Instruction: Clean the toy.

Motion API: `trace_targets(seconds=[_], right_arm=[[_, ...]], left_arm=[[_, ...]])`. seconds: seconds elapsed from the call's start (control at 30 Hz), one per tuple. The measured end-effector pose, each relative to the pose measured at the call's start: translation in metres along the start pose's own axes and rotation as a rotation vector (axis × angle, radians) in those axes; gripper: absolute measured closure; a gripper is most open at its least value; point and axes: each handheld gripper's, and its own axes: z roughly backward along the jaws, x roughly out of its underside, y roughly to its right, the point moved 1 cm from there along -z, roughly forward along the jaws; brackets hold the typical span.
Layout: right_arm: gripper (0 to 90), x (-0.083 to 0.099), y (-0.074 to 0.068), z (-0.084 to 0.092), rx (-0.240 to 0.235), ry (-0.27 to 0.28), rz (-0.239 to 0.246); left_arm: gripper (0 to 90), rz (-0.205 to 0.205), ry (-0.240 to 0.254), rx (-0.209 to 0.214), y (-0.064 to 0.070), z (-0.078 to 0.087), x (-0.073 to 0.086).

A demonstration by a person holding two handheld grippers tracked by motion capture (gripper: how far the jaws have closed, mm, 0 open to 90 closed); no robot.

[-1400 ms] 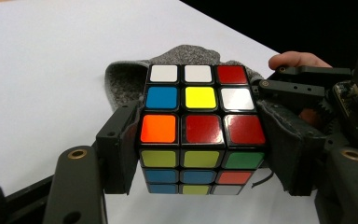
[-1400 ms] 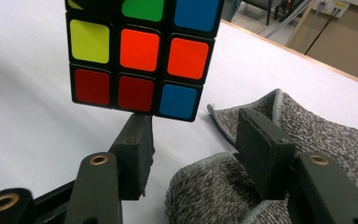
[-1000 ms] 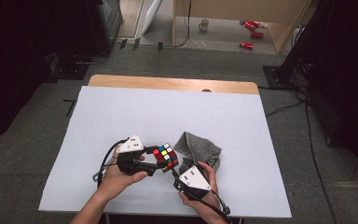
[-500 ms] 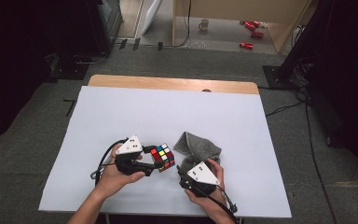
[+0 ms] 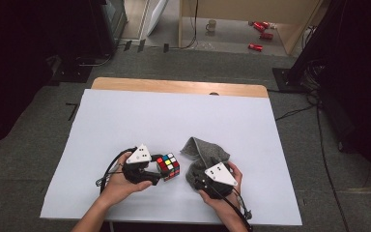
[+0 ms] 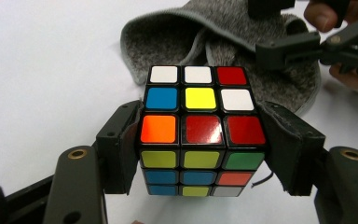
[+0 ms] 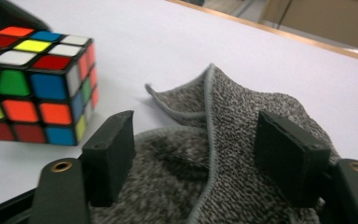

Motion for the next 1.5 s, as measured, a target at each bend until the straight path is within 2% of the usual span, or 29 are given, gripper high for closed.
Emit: trace_targets(seconds=[0.17,0.2,0.23,0.27,0.5,0.63,0.77,0.87,0.93,0.97,1.03,1.07,1.17,1.2,1.27,1.4,1.5], right_arm=[[23.8,0.001,0.007,-0.003,0.037,-0.03,-0.035],[22.9,0.003,0.009,-0.006,0.043,-0.053,-0.047],[22.9,0.003,0.009,-0.006,0.043,-0.053,-0.047],[22.5,0.005,0.01,-0.009,0.049,-0.077,-0.051],[22.5,0.008,0.012,-0.014,0.071,-0.12,-0.056],[23.1,0.011,0.013,-0.019,0.099,-0.155,-0.049],[25.4,0.012,0.011,-0.022,0.126,-0.171,-0.026],[36.4,0.014,0.009,-0.024,0.184,-0.185,-0.007],[44.4,0.014,0.008,-0.024,0.213,-0.186,-0.002],[44.4,0.014,0.008,-0.024,0.213,-0.186,-0.002],[54.2,0.014,0.009,-0.024,0.232,-0.184,-0.007],[62.2,0.014,0.012,-0.023,0.241,-0.179,-0.022],[72.1,0.014,0.018,-0.021,0.221,-0.165,-0.063],[74.6,0.013,0.019,-0.02,0.211,-0.16,-0.083],[77.8,0.013,0.021,-0.018,0.198,-0.148,-0.099],[80.6,0.01,0.023,-0.015,0.182,-0.117,-0.113],[81.0,0.009,0.024,-0.013,0.169,-0.1,-0.128]], left_arm=[[35.0,-0.007,-0.01,-0.003,0.001,-0.002,0.003],[35.0,-0.012,-0.022,-0.004,0.001,-0.004,0.006],[35.0,-0.012,-0.022,-0.004,0.001,-0.004,0.006],[35.0,-0.009,-0.016,-0.004,0.001,-0.004,0.007],[34.8,0.003,-0.017,0.007,0.0,-0.002,0.012],[34.3,0.025,-0.011,0.01,-0.001,-0.003,0.013],[25.7,0.033,-0.02,0.01,0.001,-0.005,0.014],[16.7,0.05,0.007,0.002,0.0,0.0,0.012],[14.4,0.055,0.021,0.001,0.0,0.005,0.011],[13.6,0.055,0.021,0.001,0.0,0.005,0.011],[13.5,0.056,0.033,-0.001,-0.001,0.009,0.012],[13.0,0.058,0.038,-0.014,-0.002,0.013,0.013],[12.8,0.067,0.038,-0.031,-0.005,0.017,0.016],[12.5,0.078,0.032,-0.051,-0.008,0.019,0.021],[12.1,0.086,0.031,-0.058,-0.01,0.021,0.024],[11.7,0.114,0.033,-0.089,-0.02,0.027,0.031],[11.3,0.118,0.032,-0.095,-0.022,0.03,0.034]])
